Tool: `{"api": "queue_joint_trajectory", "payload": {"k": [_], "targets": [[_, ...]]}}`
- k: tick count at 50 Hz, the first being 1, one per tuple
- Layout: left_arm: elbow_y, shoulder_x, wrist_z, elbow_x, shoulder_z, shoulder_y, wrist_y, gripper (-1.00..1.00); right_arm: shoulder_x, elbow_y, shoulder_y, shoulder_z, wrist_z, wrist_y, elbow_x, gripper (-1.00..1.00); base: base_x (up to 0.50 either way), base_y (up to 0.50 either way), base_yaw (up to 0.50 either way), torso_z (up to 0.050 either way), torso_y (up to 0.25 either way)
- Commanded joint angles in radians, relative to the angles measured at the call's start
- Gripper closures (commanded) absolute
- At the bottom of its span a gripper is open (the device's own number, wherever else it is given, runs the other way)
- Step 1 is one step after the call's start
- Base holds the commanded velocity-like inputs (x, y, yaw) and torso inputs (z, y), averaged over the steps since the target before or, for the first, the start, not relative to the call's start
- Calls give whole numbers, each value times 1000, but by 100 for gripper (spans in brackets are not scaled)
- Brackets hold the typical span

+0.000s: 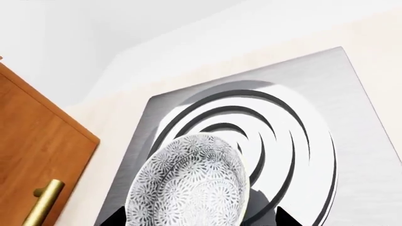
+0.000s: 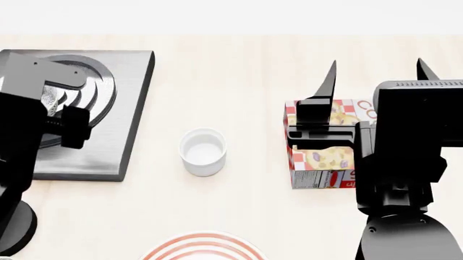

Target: Pick the akita bowl on the stove and place it on the plate.

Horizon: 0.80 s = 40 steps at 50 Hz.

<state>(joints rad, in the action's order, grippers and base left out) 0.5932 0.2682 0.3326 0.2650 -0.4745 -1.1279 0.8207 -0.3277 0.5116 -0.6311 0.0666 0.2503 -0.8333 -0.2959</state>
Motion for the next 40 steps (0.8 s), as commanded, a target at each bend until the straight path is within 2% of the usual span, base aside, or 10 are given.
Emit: {"api": "queue_joint_trajectory", "payload": {"k": [1,40], "targets": [[10,5,-5,-4,-10,8,-13,-100,-2,0,-1,1,4,-1,-4,-100,0,0,0,0,0],[33,33,-52,7,-18,8,-50,-100,-8,1,-2,4,15,-1,-15,-100,0,0,0,0,0]]}}
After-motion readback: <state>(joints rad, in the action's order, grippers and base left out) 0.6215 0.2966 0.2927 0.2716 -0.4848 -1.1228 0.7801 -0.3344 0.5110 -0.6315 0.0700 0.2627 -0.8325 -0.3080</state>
